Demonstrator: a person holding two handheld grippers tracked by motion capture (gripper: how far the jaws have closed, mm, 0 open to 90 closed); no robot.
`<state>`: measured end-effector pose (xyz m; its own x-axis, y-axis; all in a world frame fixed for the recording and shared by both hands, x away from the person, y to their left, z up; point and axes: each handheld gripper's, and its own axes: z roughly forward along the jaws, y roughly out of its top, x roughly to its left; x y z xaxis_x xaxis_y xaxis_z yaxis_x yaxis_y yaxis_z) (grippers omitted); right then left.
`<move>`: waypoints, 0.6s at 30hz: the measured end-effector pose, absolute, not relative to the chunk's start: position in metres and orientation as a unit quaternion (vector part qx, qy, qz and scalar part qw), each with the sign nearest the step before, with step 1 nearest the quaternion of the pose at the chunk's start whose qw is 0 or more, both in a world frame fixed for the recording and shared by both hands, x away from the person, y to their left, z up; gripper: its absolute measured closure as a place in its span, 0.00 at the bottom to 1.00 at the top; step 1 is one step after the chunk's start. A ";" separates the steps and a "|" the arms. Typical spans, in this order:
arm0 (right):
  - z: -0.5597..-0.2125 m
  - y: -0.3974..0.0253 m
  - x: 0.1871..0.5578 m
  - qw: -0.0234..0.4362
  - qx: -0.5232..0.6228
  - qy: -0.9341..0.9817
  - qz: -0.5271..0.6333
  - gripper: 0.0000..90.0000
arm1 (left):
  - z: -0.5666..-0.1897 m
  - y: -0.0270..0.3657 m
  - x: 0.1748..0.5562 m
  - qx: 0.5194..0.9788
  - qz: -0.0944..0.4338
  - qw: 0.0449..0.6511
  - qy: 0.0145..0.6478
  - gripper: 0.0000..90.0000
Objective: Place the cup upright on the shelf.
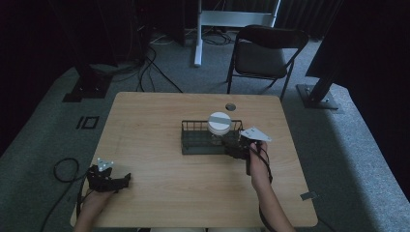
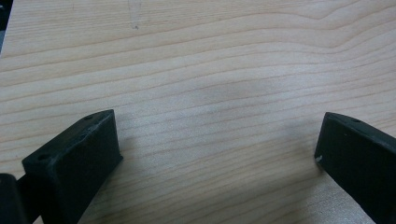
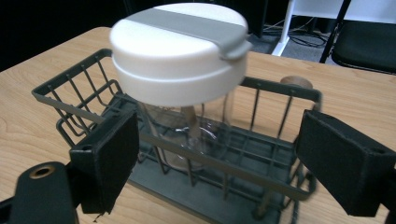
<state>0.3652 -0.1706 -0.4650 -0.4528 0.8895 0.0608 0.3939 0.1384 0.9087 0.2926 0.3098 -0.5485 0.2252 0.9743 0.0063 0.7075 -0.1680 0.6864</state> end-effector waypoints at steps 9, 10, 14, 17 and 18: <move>-0.469 -0.191 0.360 0.267 0.458 0.711 0.463 0.15 | -0.548 0.310 0.293 0.728 0.232 0.287 0.577 0.00; -0.470 -0.193 0.359 0.267 0.459 0.710 0.462 0.15 | -0.548 0.310 0.293 0.728 0.232 0.287 0.577 0.00; -0.473 -0.202 0.355 0.264 0.467 0.706 0.463 0.15 | -0.548 0.310 0.293 0.728 0.232 0.287 0.578 0.00; -0.477 -0.207 0.353 0.264 0.467 0.710 0.457 0.15 | -0.548 0.310 0.293 0.728 0.232 0.287 0.578 0.00; -0.479 -0.208 0.352 0.261 0.466 0.710 0.458 0.15 | -0.548 0.310 0.293 0.728 0.232 0.287 0.578 0.00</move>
